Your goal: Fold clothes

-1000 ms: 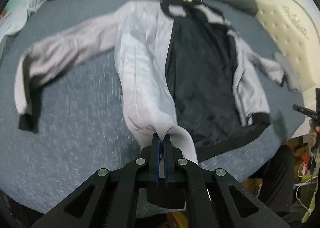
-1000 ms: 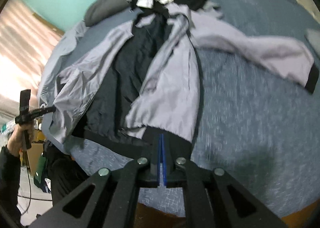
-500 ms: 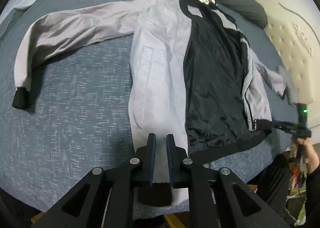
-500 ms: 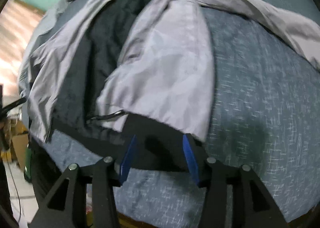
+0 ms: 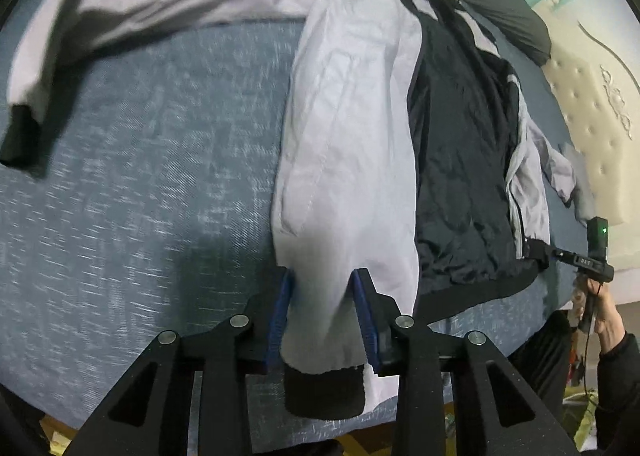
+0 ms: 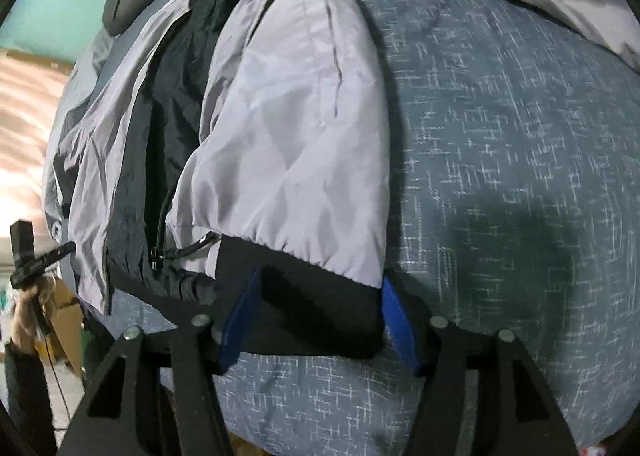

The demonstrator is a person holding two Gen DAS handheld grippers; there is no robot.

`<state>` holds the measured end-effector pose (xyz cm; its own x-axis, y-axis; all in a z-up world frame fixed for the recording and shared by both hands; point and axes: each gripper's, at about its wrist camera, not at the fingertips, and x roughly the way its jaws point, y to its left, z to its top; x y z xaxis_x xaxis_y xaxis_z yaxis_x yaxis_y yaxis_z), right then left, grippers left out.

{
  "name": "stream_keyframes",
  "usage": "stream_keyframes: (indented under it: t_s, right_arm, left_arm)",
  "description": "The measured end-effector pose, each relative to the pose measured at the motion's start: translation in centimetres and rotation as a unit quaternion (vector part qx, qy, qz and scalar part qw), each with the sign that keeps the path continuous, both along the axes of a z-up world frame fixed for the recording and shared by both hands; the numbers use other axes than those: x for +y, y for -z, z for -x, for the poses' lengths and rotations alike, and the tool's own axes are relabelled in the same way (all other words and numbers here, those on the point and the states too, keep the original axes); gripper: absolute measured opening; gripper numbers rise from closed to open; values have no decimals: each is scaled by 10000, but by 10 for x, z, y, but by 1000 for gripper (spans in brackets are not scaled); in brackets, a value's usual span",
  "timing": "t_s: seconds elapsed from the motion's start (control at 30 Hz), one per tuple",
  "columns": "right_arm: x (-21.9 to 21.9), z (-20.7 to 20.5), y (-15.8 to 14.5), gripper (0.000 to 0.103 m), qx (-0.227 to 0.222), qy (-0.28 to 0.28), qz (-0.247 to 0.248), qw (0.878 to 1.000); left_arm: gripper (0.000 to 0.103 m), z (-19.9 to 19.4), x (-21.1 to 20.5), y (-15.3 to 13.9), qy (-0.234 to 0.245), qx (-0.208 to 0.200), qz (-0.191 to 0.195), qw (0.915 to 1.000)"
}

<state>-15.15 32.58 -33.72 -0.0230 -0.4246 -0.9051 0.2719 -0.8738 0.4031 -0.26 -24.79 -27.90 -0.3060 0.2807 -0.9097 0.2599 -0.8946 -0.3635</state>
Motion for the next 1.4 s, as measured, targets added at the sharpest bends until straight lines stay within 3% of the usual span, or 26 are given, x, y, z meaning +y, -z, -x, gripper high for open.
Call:
stream_keyframes:
  t_s: [0.03, 0.1, 0.13, 0.17, 0.2, 0.4, 0.63, 0.73, 0.9, 1.0, 1.13, 1.23, 1.3, 1.4]
  right_arm:
    - [-1, -1, 1, 47, 17, -24, -34, 10000]
    - [0, 0, -2, 23, 50, -36, -62, 10000]
    - [2, 0, -4, 17, 76, -51, -69, 9999]
    - [3, 0, -6, 11, 103, -66, -75, 9999]
    - [5, 0, -8, 9, 129, -82, -81, 9999]
    - [7, -1, -35, 7, 250, -291, -3, 9993]
    - [46, -12, -70, 7, 240, -252, 156, 9993]
    - [54, -16, -69, 7, 170, -306, 50, 9994]
    - [49, -15, -46, 11, -20, -234, -64, 9997]
    - [41, -19, -45, 15, 105, -187, -439, 9988]
    - [39, -16, -73, 21, 594, -172, -356, 9974]
    - [32, -6, -91, 34, 812, -55, -57, 9967]
    - [21, -1, -96, 43, 817, -96, 154, 9965]
    - [-4, 3, -91, 48, 785, -162, 280, 9964]
  left_arm:
    - [35, 0, 1, 3, 24, -11, -3, 10000]
    - [32, 1, 3, 7, 53, -15, -13, 10000]
    - [27, 2, 4, 7, 59, -15, -1, 10000]
    - [11, 2, 5, 6, 79, -22, 33, 10000]
    - [5, 2, 6, 5, 98, -28, 66, 9999]
    - [3, 1, 12, -20, 219, 104, 202, 9995]
    - [3, -9, 22, -69, 355, 347, 316, 9983]
    - [3, -16, 23, -79, 428, 356, 350, 9978]
    - [4, -16, 33, -57, 385, 65, 424, 9983]
    - [5, -17, 33, -50, 205, 9, 350, 9992]
    - [13, -21, 28, -72, 33, 217, 600, 9980]
    - [18, -15, 26, -98, -101, 586, 682, 9959]
    - [22, -4, 31, -115, -82, 837, 704, 9940]
    - [31, 16, 41, -127, 22, 1146, 644, 9913]
